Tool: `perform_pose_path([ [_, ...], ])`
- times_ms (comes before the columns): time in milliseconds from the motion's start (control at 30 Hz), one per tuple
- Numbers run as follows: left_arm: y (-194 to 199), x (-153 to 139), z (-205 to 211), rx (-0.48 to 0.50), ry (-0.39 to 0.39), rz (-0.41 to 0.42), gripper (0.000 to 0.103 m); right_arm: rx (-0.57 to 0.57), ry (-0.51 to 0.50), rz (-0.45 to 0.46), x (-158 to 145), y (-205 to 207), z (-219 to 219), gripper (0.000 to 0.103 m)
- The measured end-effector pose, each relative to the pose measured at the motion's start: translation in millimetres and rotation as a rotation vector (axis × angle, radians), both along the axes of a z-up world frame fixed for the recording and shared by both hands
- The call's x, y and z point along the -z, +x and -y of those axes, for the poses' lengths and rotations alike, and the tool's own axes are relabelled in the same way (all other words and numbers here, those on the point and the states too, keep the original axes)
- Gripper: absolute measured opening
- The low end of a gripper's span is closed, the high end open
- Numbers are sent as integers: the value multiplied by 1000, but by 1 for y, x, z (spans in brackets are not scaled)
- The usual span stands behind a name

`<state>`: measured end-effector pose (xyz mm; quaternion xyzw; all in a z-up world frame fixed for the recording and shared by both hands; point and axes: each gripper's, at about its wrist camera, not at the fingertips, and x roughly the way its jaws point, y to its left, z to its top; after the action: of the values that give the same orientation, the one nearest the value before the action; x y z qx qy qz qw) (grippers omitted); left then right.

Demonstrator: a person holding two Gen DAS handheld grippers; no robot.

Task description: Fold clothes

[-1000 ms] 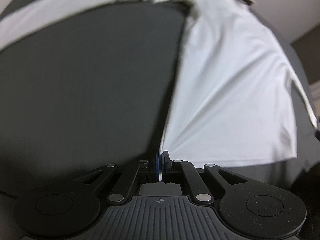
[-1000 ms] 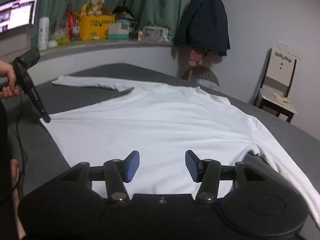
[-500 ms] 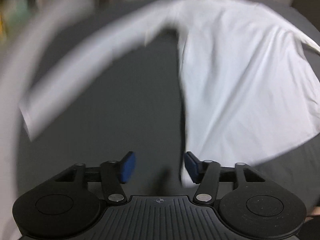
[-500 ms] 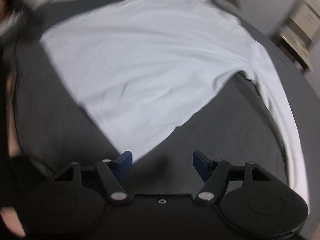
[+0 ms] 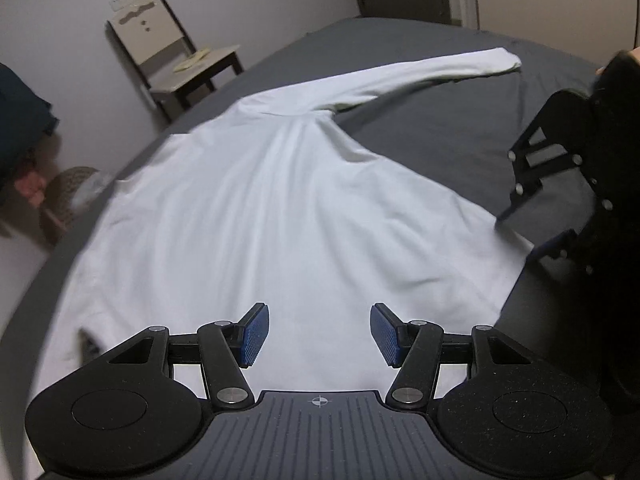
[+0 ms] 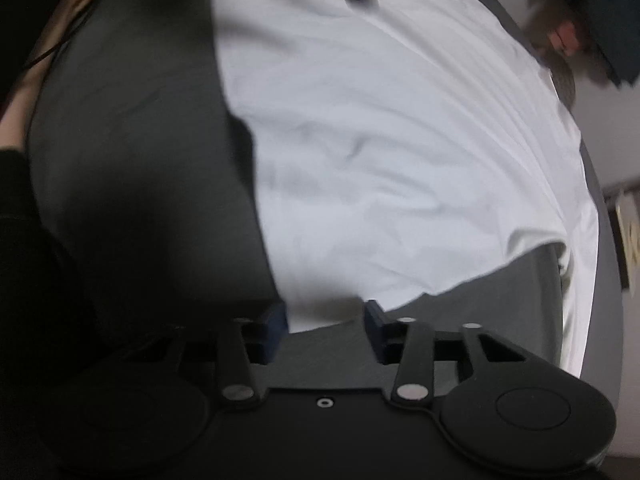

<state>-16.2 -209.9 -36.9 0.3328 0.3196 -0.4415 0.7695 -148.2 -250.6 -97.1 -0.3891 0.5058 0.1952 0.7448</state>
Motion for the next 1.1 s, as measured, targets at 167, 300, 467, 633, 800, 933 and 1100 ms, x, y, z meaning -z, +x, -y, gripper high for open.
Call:
perform_pose_path([
  [167,-5,22,-7,78,8,-99,57,129,99,98,-29,15,20,27],
  [300,4,37,-16,37,28,-113,57,269,208,92,-29,53,36,27],
  [467,6,40,-18,39,12,-141,57,563,397,-8,-22,92,65,27],
  [633,-1,41,-21,72,31,-135,57,783,469,-164,-30,82,102,32],
  [800,-3,44,-19,74,65,-122,57,901,586,-255,-13,56,109,33],
  [933,-3,43,-20,59,62,-115,57,1022,705,-231,-3,55,113,28],
  [1100,5,38,-26,-3,38,-116,57,1026,818,-160,-28,58,99,4],
])
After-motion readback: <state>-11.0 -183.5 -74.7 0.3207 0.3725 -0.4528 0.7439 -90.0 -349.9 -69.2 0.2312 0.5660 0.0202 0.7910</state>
